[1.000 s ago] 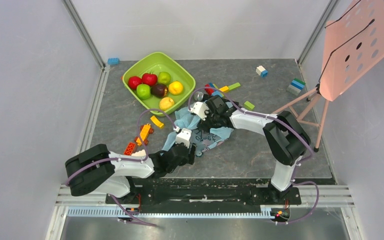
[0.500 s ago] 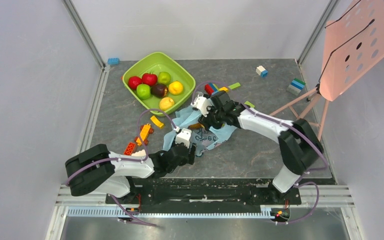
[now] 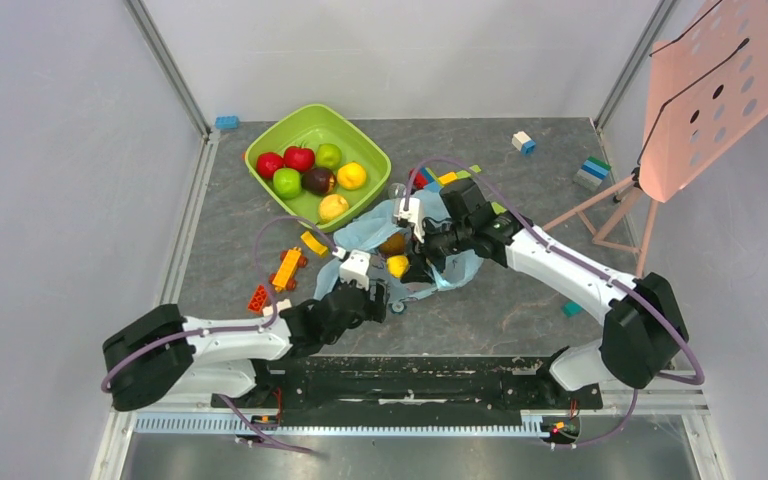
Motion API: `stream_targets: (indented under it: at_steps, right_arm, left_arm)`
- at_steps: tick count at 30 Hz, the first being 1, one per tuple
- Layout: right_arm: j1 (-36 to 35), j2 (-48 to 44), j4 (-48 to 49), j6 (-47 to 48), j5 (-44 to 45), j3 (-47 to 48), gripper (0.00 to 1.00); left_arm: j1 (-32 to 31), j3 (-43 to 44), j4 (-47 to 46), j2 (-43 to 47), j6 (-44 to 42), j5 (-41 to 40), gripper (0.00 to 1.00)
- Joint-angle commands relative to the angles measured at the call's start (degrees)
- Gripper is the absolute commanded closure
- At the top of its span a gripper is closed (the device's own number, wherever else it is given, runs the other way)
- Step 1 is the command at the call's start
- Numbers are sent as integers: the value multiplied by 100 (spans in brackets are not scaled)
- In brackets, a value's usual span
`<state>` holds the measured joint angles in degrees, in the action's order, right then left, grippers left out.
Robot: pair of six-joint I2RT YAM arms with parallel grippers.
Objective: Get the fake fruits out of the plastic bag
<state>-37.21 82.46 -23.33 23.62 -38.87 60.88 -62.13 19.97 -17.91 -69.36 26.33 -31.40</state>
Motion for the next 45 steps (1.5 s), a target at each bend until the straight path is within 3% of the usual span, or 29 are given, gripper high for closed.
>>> stream_targets:
  at_steps: [1,6,14,19,27,35,45]
  right_arm:
    - [17,-343,-120,130,-1593,52,72]
    - [12,-548,-34,100,-2367,162,71]
    - [-16,-972,968,-963,-2630,213,71]
    - [-85,-1040,698,-913,-2334,355,70]
    - [-433,-800,445,-771,-1771,-398,71]
    - [-1330,-878,541,-1017,-1135,-722,70]
    - [-1553,-1289,923,-1547,-823,-1018,69]
  left_arm:
    - [108,-59,183,460,190,-156,14]
    - [165,-46,347,925,90,-156,14]
    - [203,138,414,828,16,-68,14]
    - [203,513,511,890,-337,-114,13]
    - [381,1285,580,1036,-1156,-224,10]
    - [818,1385,262,647,-868,35,9]
    - [1047,1621,174,536,-889,273,9]
